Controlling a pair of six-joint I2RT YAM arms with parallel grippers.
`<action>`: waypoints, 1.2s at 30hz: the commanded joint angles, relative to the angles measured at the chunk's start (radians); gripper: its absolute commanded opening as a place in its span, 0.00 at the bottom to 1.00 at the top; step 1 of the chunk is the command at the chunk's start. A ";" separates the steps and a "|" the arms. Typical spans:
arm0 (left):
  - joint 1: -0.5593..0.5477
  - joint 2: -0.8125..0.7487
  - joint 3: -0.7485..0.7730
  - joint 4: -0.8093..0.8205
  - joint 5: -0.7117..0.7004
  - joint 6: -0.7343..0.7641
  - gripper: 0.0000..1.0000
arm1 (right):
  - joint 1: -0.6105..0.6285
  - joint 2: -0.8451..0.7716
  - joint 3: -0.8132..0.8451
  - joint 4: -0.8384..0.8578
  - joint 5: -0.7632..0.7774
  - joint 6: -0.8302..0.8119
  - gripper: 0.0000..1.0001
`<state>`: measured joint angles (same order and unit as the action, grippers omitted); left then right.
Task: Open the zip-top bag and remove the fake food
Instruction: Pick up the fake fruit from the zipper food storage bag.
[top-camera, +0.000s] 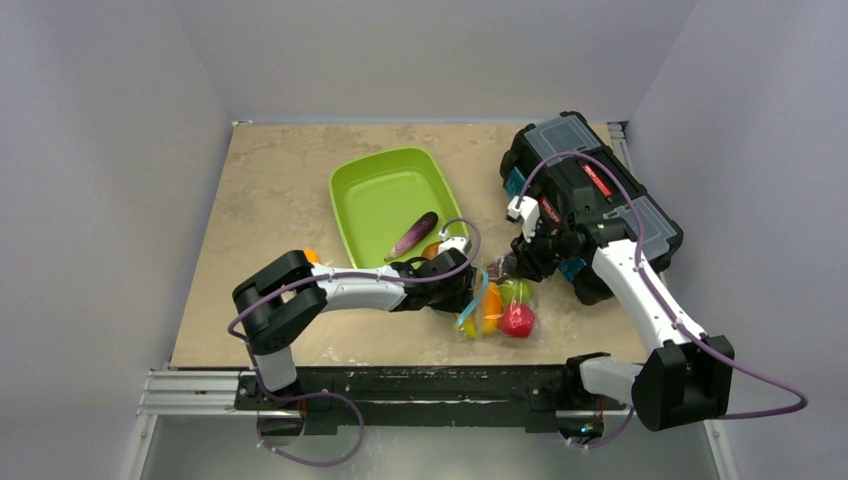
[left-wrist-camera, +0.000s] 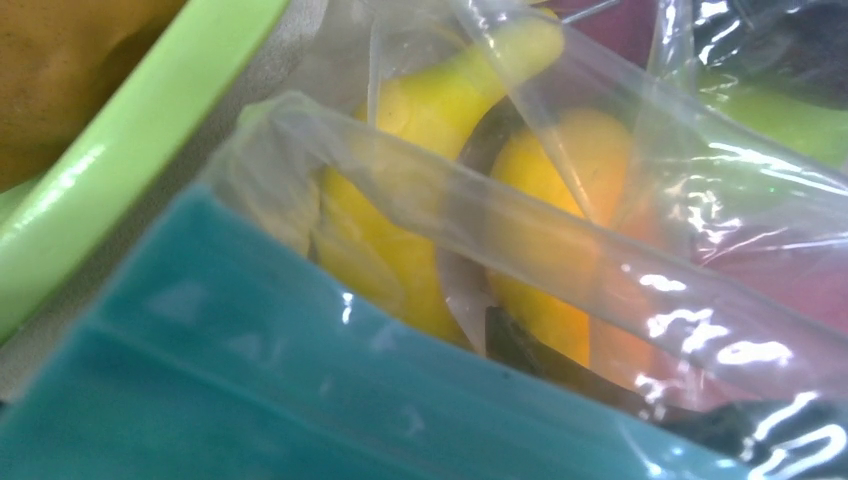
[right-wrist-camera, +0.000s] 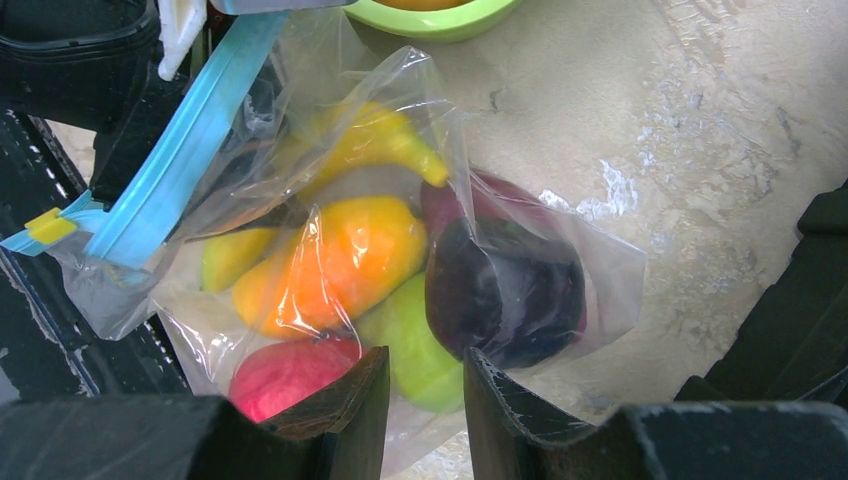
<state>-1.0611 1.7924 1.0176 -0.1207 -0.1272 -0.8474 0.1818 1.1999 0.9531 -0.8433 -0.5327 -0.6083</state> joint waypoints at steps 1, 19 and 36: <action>0.003 0.048 0.036 -0.100 -0.047 -0.049 0.56 | 0.009 -0.002 -0.003 0.031 0.013 0.009 0.33; 0.003 -0.173 -0.001 -0.080 -0.050 0.001 0.03 | 0.011 -0.036 0.068 -0.080 -0.144 -0.069 0.34; 0.003 -0.235 0.002 -0.088 0.024 0.008 0.00 | 0.097 0.083 0.295 -0.320 -0.543 -0.296 0.62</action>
<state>-1.0607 1.5921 1.0004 -0.2047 -0.1223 -0.8673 0.2489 1.2423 1.1774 -1.0878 -0.9203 -0.8536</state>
